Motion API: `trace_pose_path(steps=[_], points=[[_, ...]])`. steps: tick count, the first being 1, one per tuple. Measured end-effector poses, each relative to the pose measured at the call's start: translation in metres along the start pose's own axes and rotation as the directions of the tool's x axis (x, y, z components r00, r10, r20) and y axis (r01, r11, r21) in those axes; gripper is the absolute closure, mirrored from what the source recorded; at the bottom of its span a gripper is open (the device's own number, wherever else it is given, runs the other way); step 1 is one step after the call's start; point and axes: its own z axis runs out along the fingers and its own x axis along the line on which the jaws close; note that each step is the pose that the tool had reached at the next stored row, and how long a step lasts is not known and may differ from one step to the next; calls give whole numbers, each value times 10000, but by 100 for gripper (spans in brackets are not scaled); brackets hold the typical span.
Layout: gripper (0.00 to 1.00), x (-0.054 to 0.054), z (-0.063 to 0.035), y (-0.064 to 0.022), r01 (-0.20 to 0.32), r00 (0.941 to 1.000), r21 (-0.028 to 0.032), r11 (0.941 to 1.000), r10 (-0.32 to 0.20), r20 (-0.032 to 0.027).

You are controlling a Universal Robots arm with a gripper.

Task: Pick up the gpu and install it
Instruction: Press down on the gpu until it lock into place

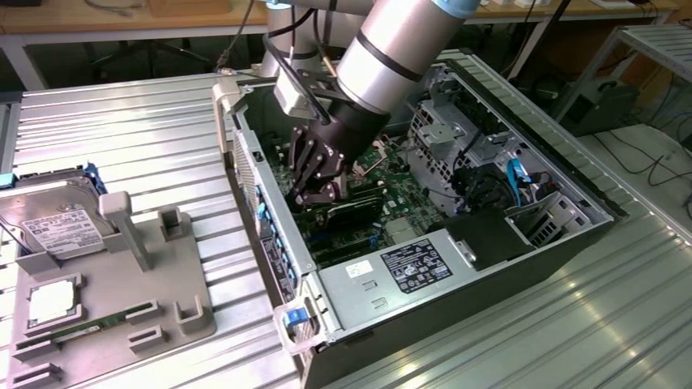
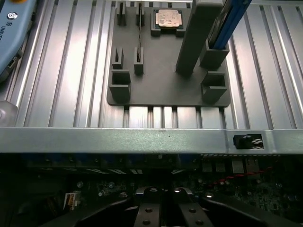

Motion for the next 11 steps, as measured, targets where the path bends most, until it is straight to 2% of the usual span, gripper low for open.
trace_pose_path(steps=[5, 11], points=[[89, 1, 63, -31, -1, 10000, -71, 10000, 1, -2], [89, 0, 90, -78, -1, 10000, -70, 10000, 1, -1]])
